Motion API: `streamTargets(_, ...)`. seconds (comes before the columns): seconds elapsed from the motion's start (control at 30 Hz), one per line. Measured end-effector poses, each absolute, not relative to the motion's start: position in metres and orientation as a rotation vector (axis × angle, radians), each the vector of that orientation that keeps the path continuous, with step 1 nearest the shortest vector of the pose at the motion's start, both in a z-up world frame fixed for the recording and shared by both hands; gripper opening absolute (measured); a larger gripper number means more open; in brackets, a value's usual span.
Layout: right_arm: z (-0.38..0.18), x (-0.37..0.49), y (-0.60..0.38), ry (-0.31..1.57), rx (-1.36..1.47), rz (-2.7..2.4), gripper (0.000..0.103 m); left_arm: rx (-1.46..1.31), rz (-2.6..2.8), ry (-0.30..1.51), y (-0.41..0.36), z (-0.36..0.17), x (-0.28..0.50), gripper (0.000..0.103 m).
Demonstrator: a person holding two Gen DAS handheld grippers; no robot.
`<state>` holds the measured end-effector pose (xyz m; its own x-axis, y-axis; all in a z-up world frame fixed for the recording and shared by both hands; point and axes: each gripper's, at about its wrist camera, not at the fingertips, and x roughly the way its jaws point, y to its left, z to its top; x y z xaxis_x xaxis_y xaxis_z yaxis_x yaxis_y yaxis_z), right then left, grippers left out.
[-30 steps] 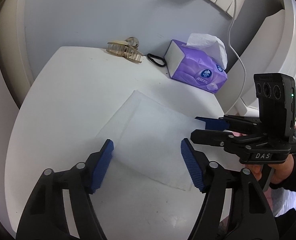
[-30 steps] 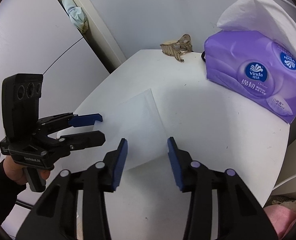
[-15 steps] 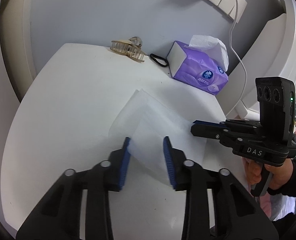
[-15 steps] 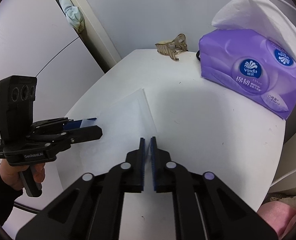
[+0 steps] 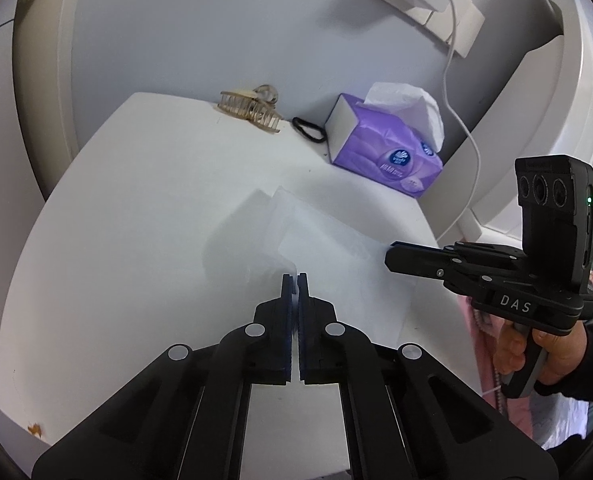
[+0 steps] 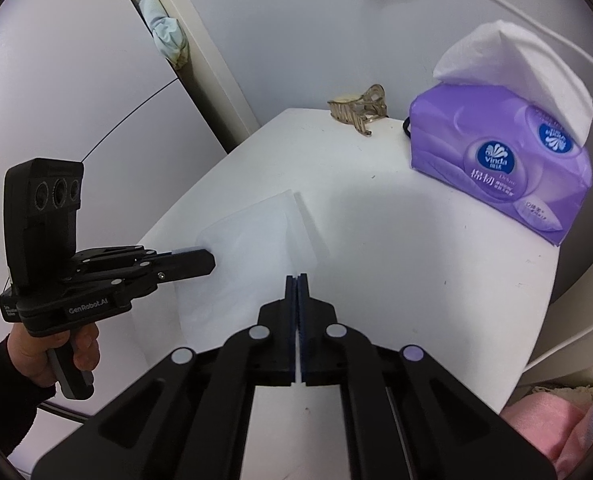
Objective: Collect trash
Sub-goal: 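Carry the napkin with both grippers off the cabinet over the wastebasket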
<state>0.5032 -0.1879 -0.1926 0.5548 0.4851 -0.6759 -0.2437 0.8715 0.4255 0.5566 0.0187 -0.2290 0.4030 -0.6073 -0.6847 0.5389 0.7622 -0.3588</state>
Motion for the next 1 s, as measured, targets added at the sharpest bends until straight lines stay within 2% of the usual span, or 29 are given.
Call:
streamTargets(0.57, -0.147, 0.456, -0.184, 0.8, 0.274, 0.488, 0.003, -0.05, -0.683, 0.818, 0.03, -0.168, 0.504, 0.001)
streamTargets(1.0, -0.123, 0.405, -0.159, 0.782, 0.255, 0.542, 0.004, -0.031, -0.621, 0.788, 0.063, -0.148, 0.451, 0.001)
